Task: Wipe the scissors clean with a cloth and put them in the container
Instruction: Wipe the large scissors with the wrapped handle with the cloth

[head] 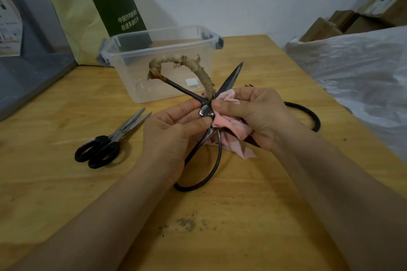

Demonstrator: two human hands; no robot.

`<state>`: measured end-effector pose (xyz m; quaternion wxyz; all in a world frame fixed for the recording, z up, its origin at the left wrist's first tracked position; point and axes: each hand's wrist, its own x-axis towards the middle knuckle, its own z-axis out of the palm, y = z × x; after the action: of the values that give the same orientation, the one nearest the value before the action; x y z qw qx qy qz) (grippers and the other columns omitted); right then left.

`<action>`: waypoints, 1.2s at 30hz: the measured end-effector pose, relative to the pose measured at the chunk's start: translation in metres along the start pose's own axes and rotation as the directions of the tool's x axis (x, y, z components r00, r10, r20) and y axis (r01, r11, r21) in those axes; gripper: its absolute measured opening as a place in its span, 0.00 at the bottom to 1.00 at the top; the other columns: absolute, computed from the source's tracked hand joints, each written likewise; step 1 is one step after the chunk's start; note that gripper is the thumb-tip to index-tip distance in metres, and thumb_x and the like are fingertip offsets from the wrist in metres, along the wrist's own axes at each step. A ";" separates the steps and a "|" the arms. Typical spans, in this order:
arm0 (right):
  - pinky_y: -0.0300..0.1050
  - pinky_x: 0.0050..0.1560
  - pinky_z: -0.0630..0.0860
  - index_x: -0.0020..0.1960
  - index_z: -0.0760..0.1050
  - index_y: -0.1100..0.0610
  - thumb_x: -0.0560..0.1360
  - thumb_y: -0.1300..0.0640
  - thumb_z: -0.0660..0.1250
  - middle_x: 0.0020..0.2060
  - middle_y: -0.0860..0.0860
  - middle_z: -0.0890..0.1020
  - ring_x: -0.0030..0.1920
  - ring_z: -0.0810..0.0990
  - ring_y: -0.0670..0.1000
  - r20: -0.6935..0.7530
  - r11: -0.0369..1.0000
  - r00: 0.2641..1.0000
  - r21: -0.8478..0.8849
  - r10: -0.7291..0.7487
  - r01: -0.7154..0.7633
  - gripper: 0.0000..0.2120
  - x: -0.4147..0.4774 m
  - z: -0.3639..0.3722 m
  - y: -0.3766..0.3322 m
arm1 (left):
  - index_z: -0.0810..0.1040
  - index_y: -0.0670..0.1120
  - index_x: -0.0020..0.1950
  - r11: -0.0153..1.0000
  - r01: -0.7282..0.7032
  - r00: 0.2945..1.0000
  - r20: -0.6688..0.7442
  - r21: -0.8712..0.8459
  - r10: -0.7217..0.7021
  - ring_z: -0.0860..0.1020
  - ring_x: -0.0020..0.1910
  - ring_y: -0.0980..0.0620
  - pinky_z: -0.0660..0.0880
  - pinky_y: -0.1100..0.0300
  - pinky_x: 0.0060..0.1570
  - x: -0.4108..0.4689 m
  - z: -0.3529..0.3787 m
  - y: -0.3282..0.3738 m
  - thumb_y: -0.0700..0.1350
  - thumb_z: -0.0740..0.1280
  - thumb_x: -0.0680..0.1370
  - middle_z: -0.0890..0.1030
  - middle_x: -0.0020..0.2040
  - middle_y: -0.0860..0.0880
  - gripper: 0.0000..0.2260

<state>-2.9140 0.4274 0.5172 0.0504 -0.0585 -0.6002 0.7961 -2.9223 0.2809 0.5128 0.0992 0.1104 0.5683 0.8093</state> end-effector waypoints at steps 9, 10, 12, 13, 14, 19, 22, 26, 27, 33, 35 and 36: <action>0.43 0.34 0.81 0.40 0.78 0.63 0.58 0.67 0.73 0.33 0.57 0.83 0.32 0.82 0.51 0.026 1.000 0.999 0.020 0.022 -0.022 0.11 0.000 -0.005 -0.001 | 0.81 0.41 0.49 1.000 -0.008 1.000 -0.001 -0.019 0.008 0.84 0.39 0.49 0.79 0.63 0.32 -0.001 0.001 0.001 0.26 0.66 0.70 0.85 0.43 0.43 0.14; 0.43 0.34 0.81 0.40 0.78 0.63 0.60 0.67 0.73 0.34 0.58 0.83 0.32 0.82 0.52 0.015 0.999 1.000 0.031 0.010 -0.011 0.10 0.000 -0.003 0.000 | 0.80 0.41 0.49 1.000 -0.009 1.000 -0.006 -0.017 0.009 0.84 0.38 0.49 0.79 0.63 0.32 -0.001 0.001 0.001 0.26 0.66 0.70 0.85 0.42 0.43 0.14; 0.45 0.37 0.82 0.45 0.79 0.67 0.65 0.67 0.72 0.37 0.61 0.83 0.34 0.82 0.54 -0.010 0.998 1.000 0.061 0.006 -0.005 0.09 -0.001 0.001 0.002 | 0.80 0.40 0.50 1.000 -0.013 1.000 -0.009 -0.010 0.013 0.84 0.38 0.50 0.79 0.63 0.32 -0.001 0.001 0.001 0.26 0.66 0.70 0.85 0.42 0.44 0.14; 0.46 0.38 0.82 0.48 0.79 0.68 0.68 0.67 0.71 0.38 0.62 0.83 0.35 0.82 0.55 -0.029 0.998 1.000 0.067 0.004 -0.002 0.10 -0.001 0.003 0.003 | 0.80 0.40 0.50 1.000 -0.014 1.000 -0.012 -0.009 0.014 0.84 0.38 0.50 0.79 0.63 0.32 -0.001 0.001 0.001 0.26 0.66 0.70 0.85 0.42 0.44 0.14; 0.47 0.38 0.82 0.48 0.78 0.69 0.69 0.66 0.71 0.39 0.62 0.83 0.35 0.82 0.55 -0.049 0.998 0.999 0.070 0.001 0.003 0.10 0.000 0.005 0.005 | 0.80 0.40 0.50 1.000 -0.012 1.000 -0.014 -0.010 0.012 0.84 0.38 0.50 0.79 0.63 0.32 0.000 0.001 0.001 0.26 0.66 0.70 0.85 0.42 0.44 0.14; 0.47 0.36 0.82 0.46 0.79 0.68 0.65 0.60 0.72 0.38 0.62 0.83 0.34 0.82 0.55 -0.028 0.994 0.998 0.092 0.062 -0.059 0.13 0.000 0.000 -0.001 | 0.80 0.38 0.52 1.000 0.005 0.999 -0.036 -0.020 -0.006 0.84 0.39 0.49 0.79 0.62 0.32 0.001 0.001 0.001 0.26 0.66 0.70 0.85 0.43 0.42 0.14; 0.50 0.44 0.81 0.47 0.79 0.68 0.64 0.60 0.70 0.39 0.60 0.82 0.39 0.81 0.55 0.130 0.986 0.980 0.047 0.153 -0.160 0.15 -0.004 -0.012 -0.014 | 0.80 0.39 0.50 1.000 0.006 0.999 -0.050 -0.027 -0.007 0.84 0.37 0.49 0.79 0.62 0.31 0.001 -0.001 0.002 0.26 0.66 0.70 0.85 0.42 0.43 0.13; 0.47 0.41 0.82 0.54 0.77 0.69 0.69 0.71 0.64 0.44 0.63 0.82 0.40 0.83 0.55 0.195 0.983 0.964 -0.003 0.180 -0.183 0.13 -0.005 -0.012 -0.014 | 0.80 0.42 0.47 1.000 0.027 0.998 -0.047 -0.007 -0.027 0.84 0.36 0.50 0.79 0.62 0.31 0.002 -0.004 0.002 0.26 0.66 0.70 0.85 0.41 0.44 0.13; 0.48 0.40 0.83 0.52 0.78 0.68 0.68 0.71 0.66 0.43 0.63 0.83 0.39 0.83 0.55 0.168 0.986 0.971 -0.019 0.169 -0.169 0.13 -0.005 -0.010 -0.010 | 0.80 0.41 0.48 0.999 0.030 0.999 -0.032 0.011 -0.030 0.84 0.36 0.50 0.80 0.61 0.32 0.002 -0.005 0.001 0.27 0.66 0.70 0.85 0.42 0.43 0.13; 0.48 0.41 0.83 0.45 0.81 0.62 0.58 0.65 0.73 0.39 0.58 0.85 0.38 0.84 0.53 0.017 0.999 0.999 -0.022 0.037 -0.037 0.15 -0.001 -0.004 -0.001 | 0.79 0.38 0.54 0.997 0.026 1.000 -0.005 0.069 -0.026 0.83 0.41 0.47 0.82 0.56 0.41 0.005 -0.005 -0.003 0.39 0.71 0.62 0.84 0.47 0.40 0.20; 0.45 0.39 0.82 0.46 0.81 0.60 0.59 0.64 0.74 0.38 0.56 0.85 0.38 0.84 0.51 0.009 0.998 1.000 -0.054 0.015 -0.014 0.16 -0.001 -0.002 0.000 | 0.79 0.38 0.54 0.996 0.017 1.000 -0.006 0.086 -0.016 0.83 0.43 0.46 0.82 0.56 0.42 0.006 -0.006 -0.004 0.39 0.71 0.63 0.84 0.47 0.40 0.20; 0.44 0.39 0.82 0.46 0.81 0.60 0.61 0.64 0.74 0.38 0.55 0.85 0.38 0.84 0.51 0.001 0.997 1.000 -0.073 0.015 -0.014 0.14 -0.001 -0.001 0.001 | 0.79 0.38 0.52 0.996 0.012 1.000 -0.004 0.089 -0.012 0.83 0.42 0.47 0.82 0.58 0.41 0.006 -0.006 -0.005 0.38 0.71 0.63 0.84 0.46 0.41 0.18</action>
<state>-2.9128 0.4284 0.5162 0.0420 -0.0640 -0.6285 0.7740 -2.9293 0.2788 0.5070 0.0983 0.1098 0.6045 0.7829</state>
